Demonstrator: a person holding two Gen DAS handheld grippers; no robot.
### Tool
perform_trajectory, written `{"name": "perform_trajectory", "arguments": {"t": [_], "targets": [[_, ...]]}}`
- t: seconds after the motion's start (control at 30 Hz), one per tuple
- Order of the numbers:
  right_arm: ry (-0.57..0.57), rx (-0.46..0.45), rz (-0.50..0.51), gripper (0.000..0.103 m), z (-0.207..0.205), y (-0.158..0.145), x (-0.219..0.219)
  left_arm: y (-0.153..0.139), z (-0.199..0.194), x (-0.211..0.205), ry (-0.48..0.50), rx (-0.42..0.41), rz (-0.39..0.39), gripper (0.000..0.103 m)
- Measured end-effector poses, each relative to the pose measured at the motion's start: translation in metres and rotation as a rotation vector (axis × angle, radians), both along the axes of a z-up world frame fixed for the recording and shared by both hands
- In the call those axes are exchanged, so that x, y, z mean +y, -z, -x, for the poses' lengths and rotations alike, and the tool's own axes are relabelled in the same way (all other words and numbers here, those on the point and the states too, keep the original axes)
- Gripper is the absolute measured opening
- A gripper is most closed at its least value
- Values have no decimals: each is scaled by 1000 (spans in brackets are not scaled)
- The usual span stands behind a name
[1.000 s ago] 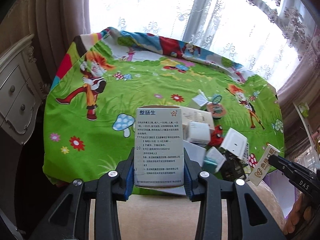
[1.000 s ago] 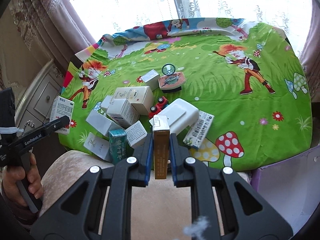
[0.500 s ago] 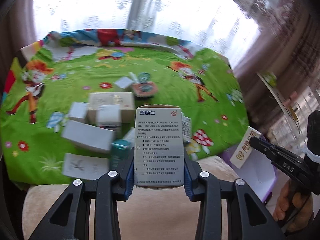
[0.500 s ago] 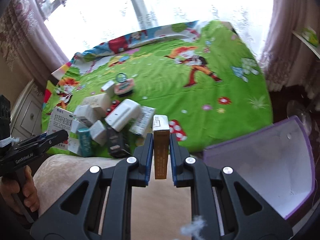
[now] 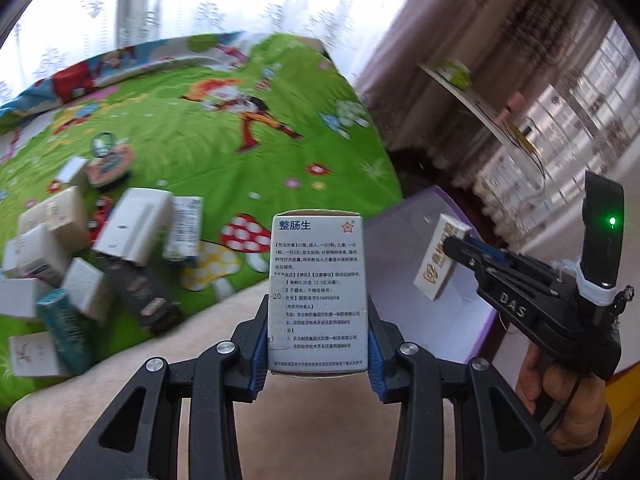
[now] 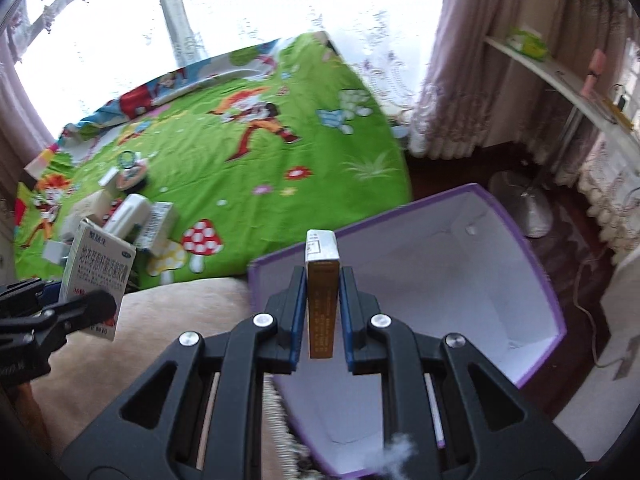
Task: Organize rigid objects
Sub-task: 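Carry both boxes over the purple-rimmed storage box and open both tools to drop them, then move both open tools back to the pile of boxes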
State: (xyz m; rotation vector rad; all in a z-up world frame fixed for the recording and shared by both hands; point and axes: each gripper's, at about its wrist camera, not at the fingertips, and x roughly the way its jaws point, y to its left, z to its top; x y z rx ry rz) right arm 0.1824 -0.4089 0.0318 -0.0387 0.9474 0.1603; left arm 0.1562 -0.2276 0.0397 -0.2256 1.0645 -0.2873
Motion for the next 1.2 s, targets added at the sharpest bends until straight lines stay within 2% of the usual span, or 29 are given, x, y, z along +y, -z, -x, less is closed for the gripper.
{"name": "perform_trajectory", "arguments": {"t": [0.23, 0.5, 0.53, 0.6, 0.63, 0.67, 0.7, 0.83, 0.97, 1.2], "targets": [[91, -10, 52, 19, 2, 0, -28, 7, -11, -46, 112, 15, 35, 41], [143, -4, 48, 20, -1, 2, -42, 13, -16, -68, 186, 14, 93, 42], [153, 1, 44, 23, -2, 2, -44, 13, -17, -69, 191, 14, 96, 44], [169, 8, 36, 41, -3, 3, -48, 14, -17, -70, 187, 12, 99, 52], [169, 6, 28, 59, -3, 2, -49, 14, -17, -69, 182, 10, 103, 58], [168, 2, 22, 70, -2, 2, -49, 14, -18, -68, 177, 9, 105, 60], [165, -2, 16, 72, -2, 1, -49, 14, -18, -67, 172, 7, 109, 60], [150, 2, 3, 72, -2, 0, -44, 14, -17, -58, 141, 9, 120, 60], [126, 8, -35, 72, 0, 1, -37, 12, -12, -47, 105, -1, 97, 60], [58, 24, -66, 72, 0, 0, -12, 9, -6, -4, -22, -10, 97, 60]]}}
